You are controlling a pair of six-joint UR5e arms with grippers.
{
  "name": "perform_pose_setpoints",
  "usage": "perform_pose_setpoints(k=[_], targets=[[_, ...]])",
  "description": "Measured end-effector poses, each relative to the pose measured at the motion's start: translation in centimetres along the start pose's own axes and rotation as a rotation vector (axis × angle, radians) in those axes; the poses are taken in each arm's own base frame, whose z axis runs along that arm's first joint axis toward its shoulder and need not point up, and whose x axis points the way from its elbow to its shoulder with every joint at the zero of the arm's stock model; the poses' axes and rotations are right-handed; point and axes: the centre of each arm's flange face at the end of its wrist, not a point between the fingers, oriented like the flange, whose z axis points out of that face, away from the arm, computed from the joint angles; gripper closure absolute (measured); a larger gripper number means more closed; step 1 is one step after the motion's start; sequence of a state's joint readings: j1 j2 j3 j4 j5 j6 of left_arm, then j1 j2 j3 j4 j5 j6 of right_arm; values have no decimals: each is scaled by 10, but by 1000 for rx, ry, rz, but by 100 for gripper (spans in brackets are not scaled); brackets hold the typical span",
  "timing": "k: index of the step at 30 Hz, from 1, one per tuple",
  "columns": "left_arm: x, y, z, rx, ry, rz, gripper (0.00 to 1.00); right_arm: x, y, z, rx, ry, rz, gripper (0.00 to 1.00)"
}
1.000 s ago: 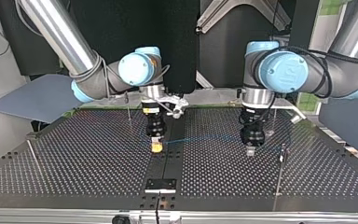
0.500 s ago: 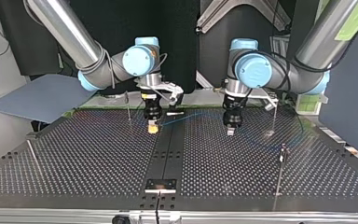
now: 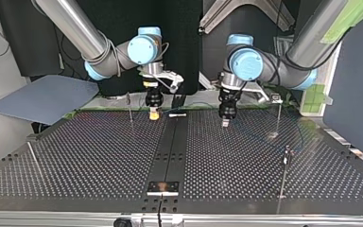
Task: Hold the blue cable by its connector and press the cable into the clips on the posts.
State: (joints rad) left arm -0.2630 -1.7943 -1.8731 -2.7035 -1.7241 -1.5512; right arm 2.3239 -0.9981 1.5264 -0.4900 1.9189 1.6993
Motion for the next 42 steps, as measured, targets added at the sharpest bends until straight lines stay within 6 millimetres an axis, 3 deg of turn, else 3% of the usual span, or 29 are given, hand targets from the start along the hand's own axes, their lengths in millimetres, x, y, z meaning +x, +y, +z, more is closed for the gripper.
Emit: perform_pose_setpoints(k=[7,15,22,31,35,42], targets=[[38,-9,-7,16,38,-1,100,-24,16,-14,-45,-23,-12,100],[59,-17,-10,30,50,6,100,-50,40,-27,-88,-27,-16,100],[89,-36,-13,68,66,21,100,-72,67,-35,-122,-28,-28,100],[127,-58,-13,105,88,26,100,-140,99,-58,-167,-96,-34,100],[135,-64,-15,116,96,24,100,-174,116,-73,-198,-135,-30,100],[154,-74,-17,137,115,29,100,-200,144,-96,-248,-192,-45,100]])
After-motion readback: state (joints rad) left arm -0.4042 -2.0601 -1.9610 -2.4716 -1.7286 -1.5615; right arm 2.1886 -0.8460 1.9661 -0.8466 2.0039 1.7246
